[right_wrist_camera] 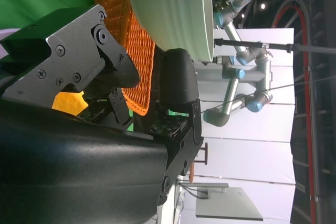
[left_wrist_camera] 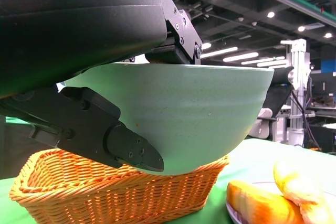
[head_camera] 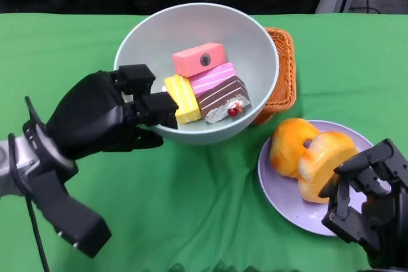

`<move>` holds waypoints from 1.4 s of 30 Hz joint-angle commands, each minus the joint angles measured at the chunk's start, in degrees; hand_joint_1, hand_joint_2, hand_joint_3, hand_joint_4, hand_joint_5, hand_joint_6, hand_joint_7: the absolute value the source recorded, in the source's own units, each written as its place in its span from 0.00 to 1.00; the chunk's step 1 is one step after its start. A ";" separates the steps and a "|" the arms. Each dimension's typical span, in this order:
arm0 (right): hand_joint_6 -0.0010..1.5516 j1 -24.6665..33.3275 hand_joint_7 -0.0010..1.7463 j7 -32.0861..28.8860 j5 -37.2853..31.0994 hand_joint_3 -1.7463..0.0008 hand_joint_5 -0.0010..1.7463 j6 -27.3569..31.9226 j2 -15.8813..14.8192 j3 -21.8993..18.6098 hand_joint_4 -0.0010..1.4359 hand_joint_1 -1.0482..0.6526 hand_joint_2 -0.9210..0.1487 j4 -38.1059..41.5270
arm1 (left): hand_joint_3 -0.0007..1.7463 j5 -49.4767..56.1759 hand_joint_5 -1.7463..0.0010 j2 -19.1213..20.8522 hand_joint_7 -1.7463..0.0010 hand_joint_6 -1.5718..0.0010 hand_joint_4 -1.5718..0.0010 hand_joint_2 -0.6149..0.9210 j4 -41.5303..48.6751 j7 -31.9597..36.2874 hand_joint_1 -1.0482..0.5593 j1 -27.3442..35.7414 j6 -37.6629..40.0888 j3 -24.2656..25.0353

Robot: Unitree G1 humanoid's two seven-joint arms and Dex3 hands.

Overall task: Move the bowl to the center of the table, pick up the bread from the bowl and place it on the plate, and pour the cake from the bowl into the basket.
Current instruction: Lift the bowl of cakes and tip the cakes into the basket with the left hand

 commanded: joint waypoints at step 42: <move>0.36 -3.09 0.90 2.37 0.57 0.27 1.00 -1.84 -1.53 -0.61 0.50 0.71 0.31 7.21 | 0.19 -16.03 0.08 -21.64 0.31 0.55 0.56 1.00 19.20 -25.65 0.51 -16.68 12.15 5.87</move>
